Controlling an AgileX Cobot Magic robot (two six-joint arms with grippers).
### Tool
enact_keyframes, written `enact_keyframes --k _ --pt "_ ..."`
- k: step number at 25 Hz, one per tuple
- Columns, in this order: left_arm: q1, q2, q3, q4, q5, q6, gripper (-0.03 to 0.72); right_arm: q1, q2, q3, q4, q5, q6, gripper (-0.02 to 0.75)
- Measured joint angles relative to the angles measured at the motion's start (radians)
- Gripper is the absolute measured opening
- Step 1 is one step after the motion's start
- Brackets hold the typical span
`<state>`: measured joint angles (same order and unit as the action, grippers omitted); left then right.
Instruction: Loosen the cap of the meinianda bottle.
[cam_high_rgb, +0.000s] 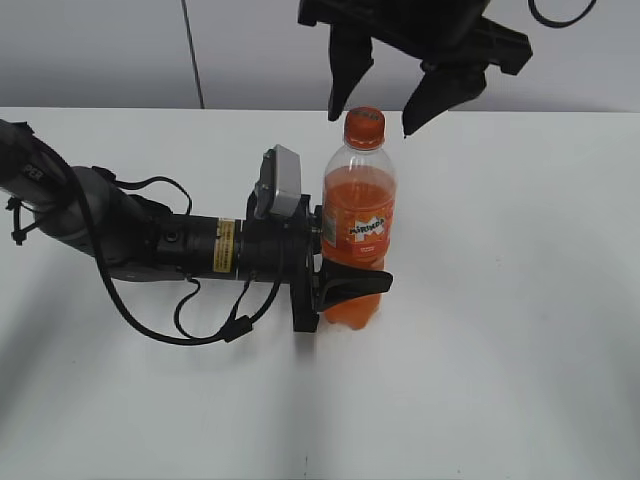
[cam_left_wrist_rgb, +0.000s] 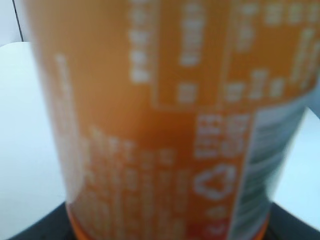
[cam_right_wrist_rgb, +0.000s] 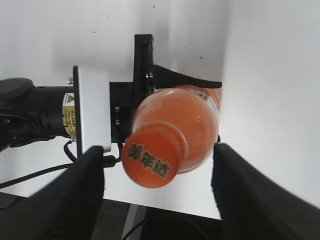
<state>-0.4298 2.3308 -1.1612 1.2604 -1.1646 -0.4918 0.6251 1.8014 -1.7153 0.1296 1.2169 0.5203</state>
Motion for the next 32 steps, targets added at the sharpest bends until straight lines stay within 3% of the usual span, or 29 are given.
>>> enact_keyframes --k 10,17,32 --pt "0.0 0.0 0.0 0.0 0.001 0.0 0.395 0.0 0.001 -0.021 0.001 0.0 0.007 0.496" --pt "0.0 0.0 0.0 0.0 0.001 0.0 0.394 0.0 0.001 -0.021 0.013 0.0 0.014 0.432" --pt "0.0 0.0 0.0 -0.002 0.001 0.0 0.394 0.0 0.022 -0.021 0.03 0.001 0.015 0.428"
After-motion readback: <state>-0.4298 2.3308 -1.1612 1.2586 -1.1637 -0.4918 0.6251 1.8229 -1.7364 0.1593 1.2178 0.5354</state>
